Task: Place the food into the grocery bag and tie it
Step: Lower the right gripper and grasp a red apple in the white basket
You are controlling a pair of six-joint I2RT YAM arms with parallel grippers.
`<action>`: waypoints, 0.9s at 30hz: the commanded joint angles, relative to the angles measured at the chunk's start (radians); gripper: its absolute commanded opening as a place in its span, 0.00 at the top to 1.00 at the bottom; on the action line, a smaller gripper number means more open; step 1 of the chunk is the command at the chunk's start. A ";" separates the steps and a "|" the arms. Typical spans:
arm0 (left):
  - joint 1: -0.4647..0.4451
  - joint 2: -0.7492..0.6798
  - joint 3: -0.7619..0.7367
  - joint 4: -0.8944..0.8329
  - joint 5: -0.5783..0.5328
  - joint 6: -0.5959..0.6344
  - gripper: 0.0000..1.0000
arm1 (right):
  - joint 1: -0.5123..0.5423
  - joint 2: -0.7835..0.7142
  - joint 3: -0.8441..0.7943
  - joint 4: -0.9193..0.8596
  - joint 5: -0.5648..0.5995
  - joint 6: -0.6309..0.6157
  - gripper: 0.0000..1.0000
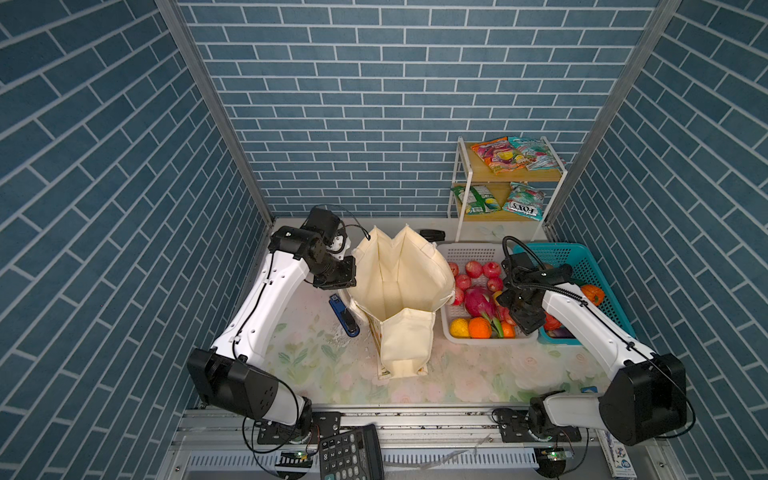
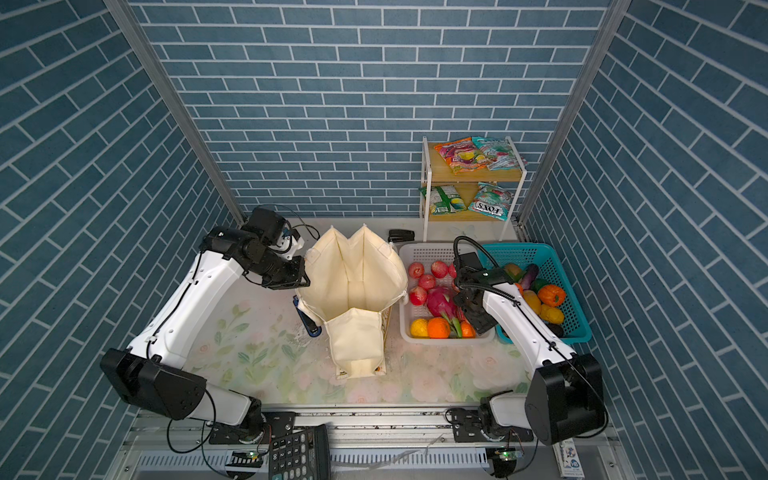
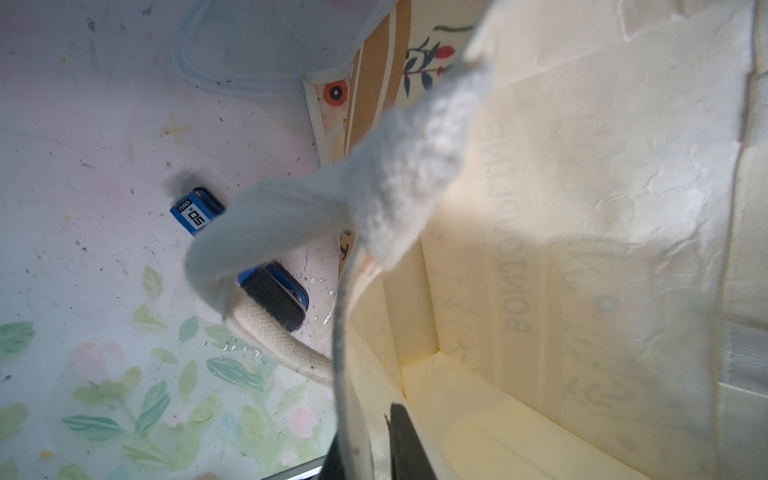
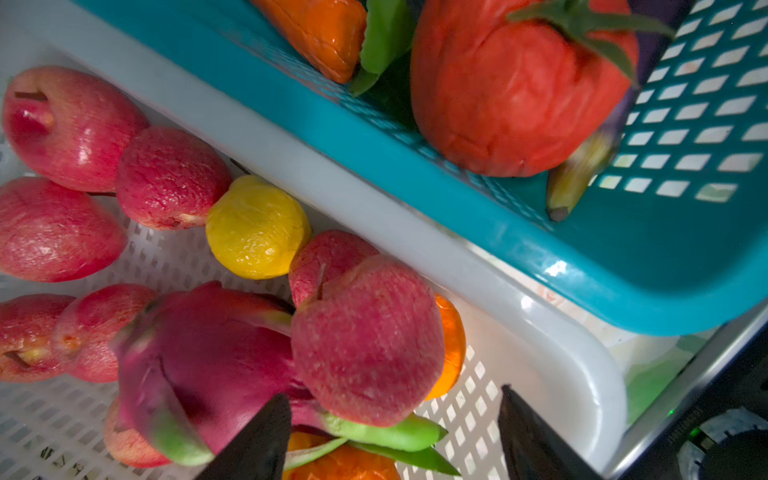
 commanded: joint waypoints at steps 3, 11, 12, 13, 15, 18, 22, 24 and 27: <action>-0.004 -0.016 0.024 -0.010 -0.006 0.015 0.79 | -0.019 0.028 -0.014 0.017 0.022 0.044 0.21; -0.007 -0.014 0.016 -0.006 -0.025 0.007 0.75 | -0.052 0.069 -0.027 0.058 0.017 0.011 0.22; -0.008 -0.014 0.016 -0.005 -0.025 0.008 0.75 | -0.056 0.072 -0.028 0.062 0.018 0.007 0.23; -0.008 -0.015 0.016 -0.006 -0.027 0.008 0.75 | -0.059 0.074 -0.029 0.066 0.019 0.002 0.24; -0.010 -0.014 0.016 -0.003 -0.026 0.008 0.74 | -0.064 0.074 -0.033 0.078 0.014 -0.006 0.28; -0.011 -0.013 0.015 0.004 -0.017 0.007 0.73 | -0.069 0.069 -0.039 0.089 -0.003 -0.012 0.35; -0.013 -0.019 0.002 0.021 -0.007 0.000 0.73 | -0.069 0.045 -0.038 0.094 -0.026 -0.030 0.47; -0.013 -0.023 -0.007 0.030 -0.004 -0.010 0.73 | -0.069 0.025 -0.027 0.087 -0.038 -0.044 0.52; -0.014 -0.032 -0.028 0.054 0.007 -0.021 0.72 | -0.069 -0.007 0.007 0.074 -0.080 -0.092 0.60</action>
